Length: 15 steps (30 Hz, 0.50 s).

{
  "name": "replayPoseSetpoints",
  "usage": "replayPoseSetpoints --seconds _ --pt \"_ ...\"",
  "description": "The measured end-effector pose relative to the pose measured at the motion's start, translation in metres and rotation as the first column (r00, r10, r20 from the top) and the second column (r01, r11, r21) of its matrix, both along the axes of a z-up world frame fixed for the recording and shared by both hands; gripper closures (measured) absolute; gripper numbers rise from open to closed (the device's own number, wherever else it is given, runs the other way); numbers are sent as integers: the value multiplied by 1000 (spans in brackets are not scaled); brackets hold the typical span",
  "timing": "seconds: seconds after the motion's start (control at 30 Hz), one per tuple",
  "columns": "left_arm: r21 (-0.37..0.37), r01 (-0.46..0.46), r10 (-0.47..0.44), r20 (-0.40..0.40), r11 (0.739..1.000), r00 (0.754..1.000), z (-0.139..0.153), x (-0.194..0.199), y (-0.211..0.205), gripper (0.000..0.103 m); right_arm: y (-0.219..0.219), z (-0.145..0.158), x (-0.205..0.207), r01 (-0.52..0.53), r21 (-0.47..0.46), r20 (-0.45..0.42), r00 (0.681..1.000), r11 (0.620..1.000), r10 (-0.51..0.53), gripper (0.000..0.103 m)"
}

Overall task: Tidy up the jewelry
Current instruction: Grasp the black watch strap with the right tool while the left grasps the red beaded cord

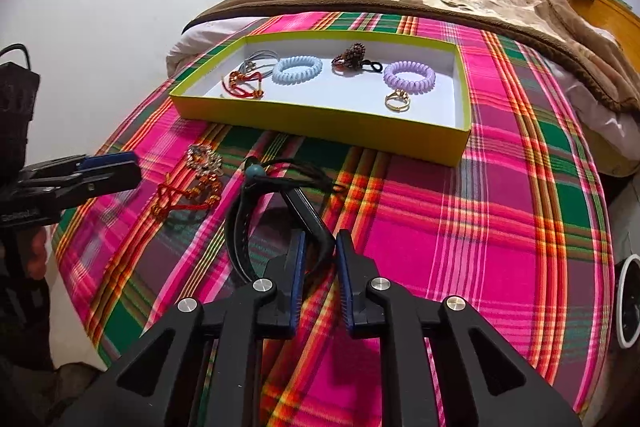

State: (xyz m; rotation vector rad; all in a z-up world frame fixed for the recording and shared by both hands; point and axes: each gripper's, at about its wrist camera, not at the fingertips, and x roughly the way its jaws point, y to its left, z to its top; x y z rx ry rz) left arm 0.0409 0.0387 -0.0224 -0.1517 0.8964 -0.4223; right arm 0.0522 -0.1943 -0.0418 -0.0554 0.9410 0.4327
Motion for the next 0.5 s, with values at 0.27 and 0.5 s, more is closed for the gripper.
replayPoseSetpoints --seconds 0.27,0.5 --pt "36 78 -77 -17 996 997 -6 1 -27 52 -10 5 -18 -10 4 11 1000 1000 10 87" --pt "152 89 -93 14 984 996 -13 1 -51 52 -21 5 -27 26 31 12 1000 999 -26 87"
